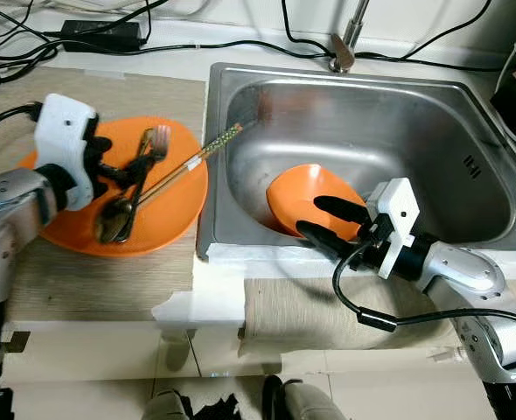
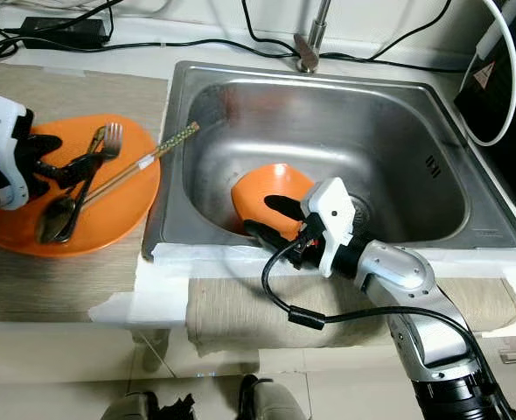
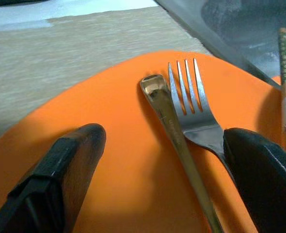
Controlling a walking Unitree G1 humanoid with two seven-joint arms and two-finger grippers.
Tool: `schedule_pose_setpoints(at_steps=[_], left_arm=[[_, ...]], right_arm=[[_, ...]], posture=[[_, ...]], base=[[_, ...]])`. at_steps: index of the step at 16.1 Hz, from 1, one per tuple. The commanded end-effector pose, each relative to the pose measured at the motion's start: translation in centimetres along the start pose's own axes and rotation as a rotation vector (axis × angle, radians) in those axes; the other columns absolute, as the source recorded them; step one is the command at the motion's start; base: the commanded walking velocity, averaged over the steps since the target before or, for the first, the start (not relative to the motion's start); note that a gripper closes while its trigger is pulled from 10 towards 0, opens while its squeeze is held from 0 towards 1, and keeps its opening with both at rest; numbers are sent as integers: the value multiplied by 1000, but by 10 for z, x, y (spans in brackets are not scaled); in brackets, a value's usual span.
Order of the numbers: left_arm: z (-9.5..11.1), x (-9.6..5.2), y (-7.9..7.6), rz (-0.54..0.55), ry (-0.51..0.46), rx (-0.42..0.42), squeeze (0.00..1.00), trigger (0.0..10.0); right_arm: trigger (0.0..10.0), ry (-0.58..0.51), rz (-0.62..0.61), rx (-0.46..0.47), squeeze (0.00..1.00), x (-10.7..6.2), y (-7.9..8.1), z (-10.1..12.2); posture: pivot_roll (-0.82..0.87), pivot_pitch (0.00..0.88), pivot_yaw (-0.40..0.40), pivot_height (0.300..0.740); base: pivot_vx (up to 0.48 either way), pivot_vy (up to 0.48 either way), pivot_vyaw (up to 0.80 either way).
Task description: Kitchen organization
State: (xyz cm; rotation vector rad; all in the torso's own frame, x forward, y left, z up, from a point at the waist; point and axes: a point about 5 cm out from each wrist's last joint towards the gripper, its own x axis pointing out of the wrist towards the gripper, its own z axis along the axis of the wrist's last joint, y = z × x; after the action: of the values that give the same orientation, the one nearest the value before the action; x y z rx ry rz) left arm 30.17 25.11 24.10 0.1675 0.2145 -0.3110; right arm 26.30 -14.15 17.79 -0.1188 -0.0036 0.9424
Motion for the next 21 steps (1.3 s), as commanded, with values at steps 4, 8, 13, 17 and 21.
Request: schedule_pose_setpoints(at_steps=[4, 8, 13, 17, 21], left_arm=[[-4, -11, 13, 8, -14, -54, 0, 10000], [-11, -14, 15, 19, 4, -37, 0, 10000], [-3, -2, 2, -44, -44, -41, 0, 10000], [-15, 5, -2, -33, 26, -4, 0, 10000], [-21, -4, 4, 12, 70, 43, 0, 10000]], right_arm=[[10000, 7, 13, -8, 0, -6, 0, 0], [10000, 12, 17, -8, 0, -7, 1, -1], [10000, 11, 25, -6, 0, -7, 3, 1], [10000, 9, 24, -5, 0, -7, 4, 1], [10000, 11, 37, 2, 0, -9, 7, 1]], posture=[[-123, 149, -102, 740], [-124, 144, -105, 740], [-141, 141, -106, 740], [-143, 148, -103, 740], [-139, 155, -108, 740]], base=[[0, 0, 0], [0, 0, 0], [0, 0, 0], [0, 0, 0], [0, 0, 0]])
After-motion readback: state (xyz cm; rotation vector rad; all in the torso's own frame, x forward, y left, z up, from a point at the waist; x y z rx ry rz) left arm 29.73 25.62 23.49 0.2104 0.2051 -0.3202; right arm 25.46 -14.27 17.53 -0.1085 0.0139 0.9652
